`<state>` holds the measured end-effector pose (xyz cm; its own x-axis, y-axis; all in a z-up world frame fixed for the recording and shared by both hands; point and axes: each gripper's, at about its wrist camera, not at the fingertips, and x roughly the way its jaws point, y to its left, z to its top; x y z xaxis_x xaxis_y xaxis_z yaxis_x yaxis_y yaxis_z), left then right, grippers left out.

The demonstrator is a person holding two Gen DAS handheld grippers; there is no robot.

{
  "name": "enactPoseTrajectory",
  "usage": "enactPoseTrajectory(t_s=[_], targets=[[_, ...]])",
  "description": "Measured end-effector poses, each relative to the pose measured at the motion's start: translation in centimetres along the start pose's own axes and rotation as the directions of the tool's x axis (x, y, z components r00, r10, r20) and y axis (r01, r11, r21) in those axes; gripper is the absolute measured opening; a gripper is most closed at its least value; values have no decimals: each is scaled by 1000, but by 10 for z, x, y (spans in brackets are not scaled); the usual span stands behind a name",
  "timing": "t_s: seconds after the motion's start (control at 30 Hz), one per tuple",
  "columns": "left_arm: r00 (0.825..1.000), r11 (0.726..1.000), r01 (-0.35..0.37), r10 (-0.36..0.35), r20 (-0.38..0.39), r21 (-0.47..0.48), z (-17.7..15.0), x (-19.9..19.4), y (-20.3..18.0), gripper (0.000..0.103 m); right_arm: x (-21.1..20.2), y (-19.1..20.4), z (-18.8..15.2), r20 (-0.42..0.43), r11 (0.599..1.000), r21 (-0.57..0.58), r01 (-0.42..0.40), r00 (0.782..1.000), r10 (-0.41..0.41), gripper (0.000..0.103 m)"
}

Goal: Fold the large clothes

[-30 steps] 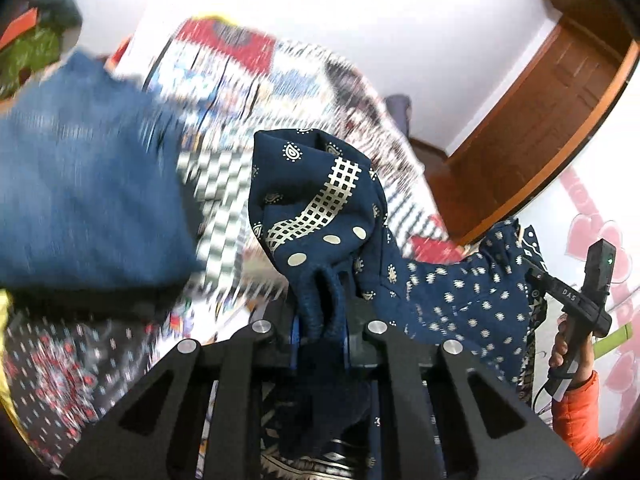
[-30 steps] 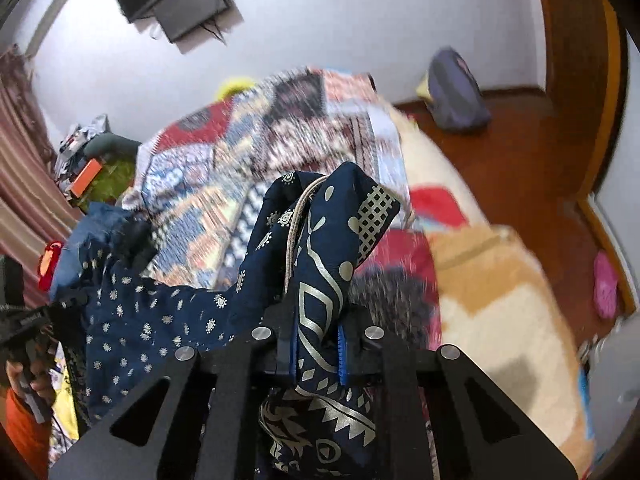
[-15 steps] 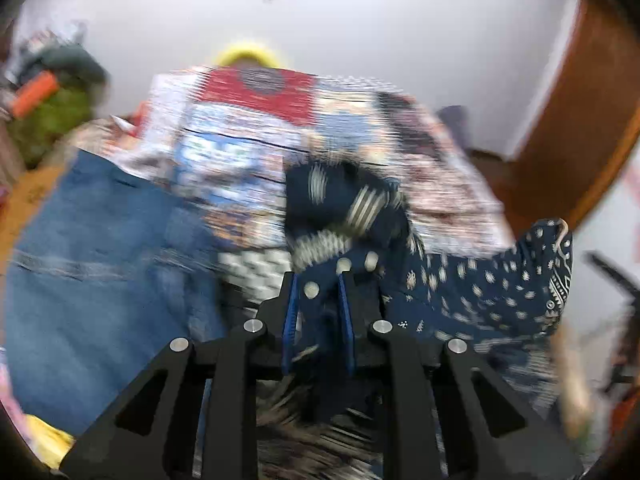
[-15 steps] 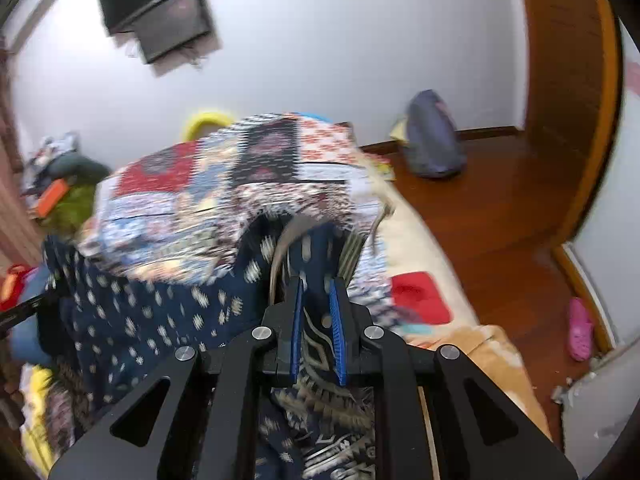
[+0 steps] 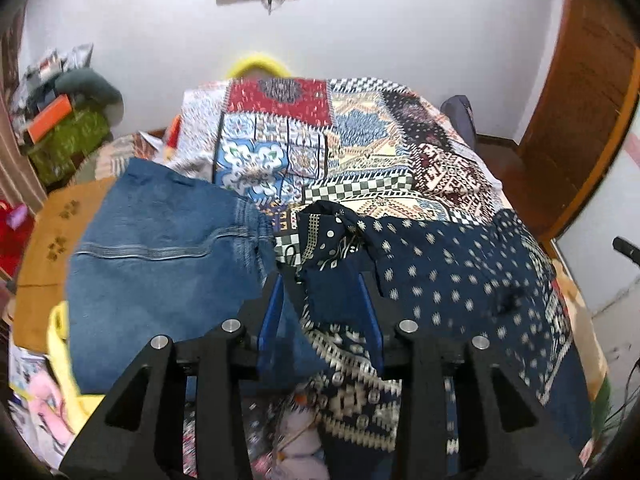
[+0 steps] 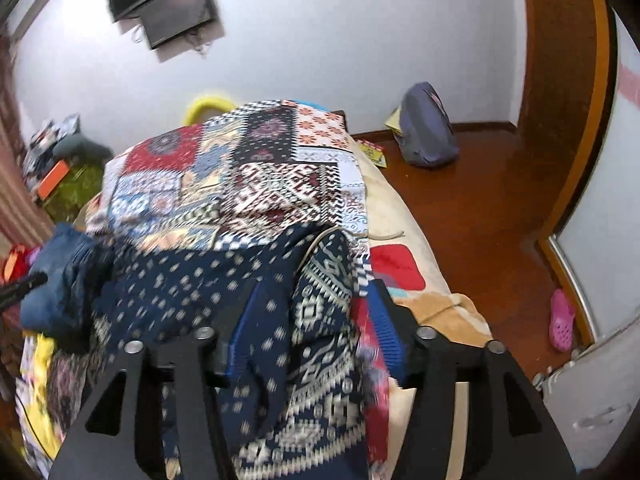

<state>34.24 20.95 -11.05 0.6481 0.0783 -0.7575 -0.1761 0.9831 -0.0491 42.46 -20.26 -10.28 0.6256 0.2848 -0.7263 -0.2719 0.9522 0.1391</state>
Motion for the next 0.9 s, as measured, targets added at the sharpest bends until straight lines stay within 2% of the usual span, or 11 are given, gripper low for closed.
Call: enactPoseTrajectory(t_s=[0.03, 0.1, 0.2, 0.3, 0.4, 0.6, 0.73, 0.9], targets=[[1000, 1000, -7, 7, 16, 12, -5, -12, -1, 41, -6, 3, -3, 5, 1000, -12, 3, 1000, -3, 59], [999, 1000, -9, 8, 35, 26, -15, -32, -3, 45, -28, 10, -11, 28, 999, -41, 14, 1000, -13, 71], [999, 999, 1, -3, 40, 50, -32, -57, -5, 48, -53, 17, -25, 56, 997, -73, 36, 998, -31, 79], [999, 998, 32, -34, 31, 47, -54, -78, -4, 56, -71, 22, -41, 58, 994, -100, 34, 998, -28, 80], [999, 998, 52, -53, 10, 47, -78, -88, -6, 58, -83, 24, -61, 50, 993, -118, 28, 998, -22, 81], [988, 994, 99, -93, -122, 47, -137, -85, -12, 60, -89, 24, -106, -10, 992, -122, 27, 1000, -29, 81], [958, 984, 176, -176, -229, -18, -176, -72, -16, 60, -85, 21, -137, -65, 995, -99, 13, 998, -19, 81], [907, 961, 248, -274, -319, -119, -215, -54, -22, 60, -75, 14, -174, -136, 999, -48, -4, 991, -2, 81]])
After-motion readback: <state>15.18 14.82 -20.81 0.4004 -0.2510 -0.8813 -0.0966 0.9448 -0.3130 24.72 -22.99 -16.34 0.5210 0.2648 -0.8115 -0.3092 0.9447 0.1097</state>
